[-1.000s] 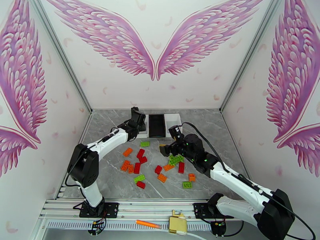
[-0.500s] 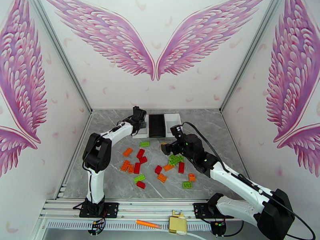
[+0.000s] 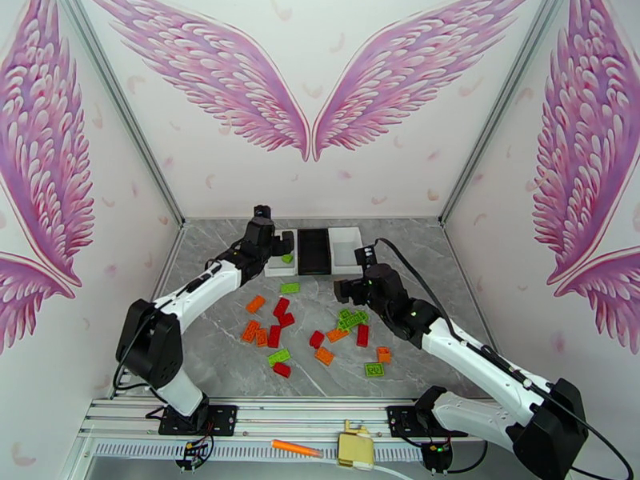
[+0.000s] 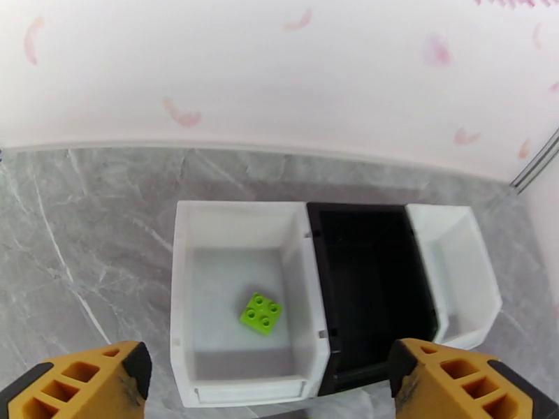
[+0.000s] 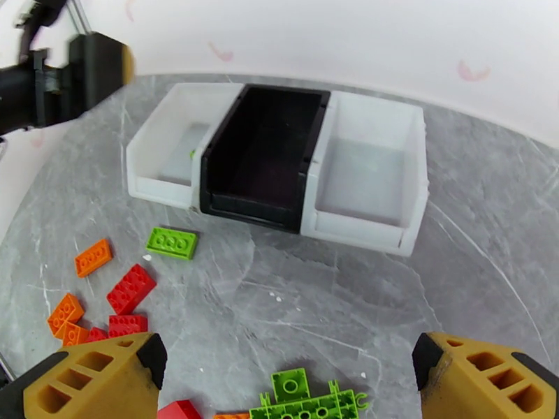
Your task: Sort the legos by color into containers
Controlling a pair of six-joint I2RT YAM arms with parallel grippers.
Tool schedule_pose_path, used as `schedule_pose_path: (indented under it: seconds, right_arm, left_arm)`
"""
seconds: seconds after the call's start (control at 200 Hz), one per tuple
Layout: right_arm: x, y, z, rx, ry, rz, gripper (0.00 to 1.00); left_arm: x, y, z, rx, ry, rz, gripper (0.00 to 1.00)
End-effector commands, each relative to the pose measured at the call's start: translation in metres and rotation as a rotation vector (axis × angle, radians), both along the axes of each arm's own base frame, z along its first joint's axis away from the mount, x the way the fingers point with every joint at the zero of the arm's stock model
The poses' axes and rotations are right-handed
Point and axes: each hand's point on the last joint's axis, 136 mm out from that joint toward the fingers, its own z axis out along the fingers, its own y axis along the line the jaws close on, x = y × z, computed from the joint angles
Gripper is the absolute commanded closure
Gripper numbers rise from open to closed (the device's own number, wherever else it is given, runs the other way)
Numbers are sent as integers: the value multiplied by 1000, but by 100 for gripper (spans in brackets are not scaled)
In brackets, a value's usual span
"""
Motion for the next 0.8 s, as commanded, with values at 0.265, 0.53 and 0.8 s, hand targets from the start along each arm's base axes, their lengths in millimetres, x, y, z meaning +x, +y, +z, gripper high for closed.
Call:
schedule_pose_path:
  seconds: [0.265,0.53,0.8]
  right_arm:
    - [-52,-43,-62,-68,306,-179,2]
    - [-75,-59,-95,-135,443,-260,10]
    - [-80,-51,-128,-130,540,-270,29]
  left_arm:
    - [-108,-54,42,52,-315,-503,1]
    - [-193,-85,40,116,-366,-905,1]
    - [-235,-114,34,135,-364,-1105,1]
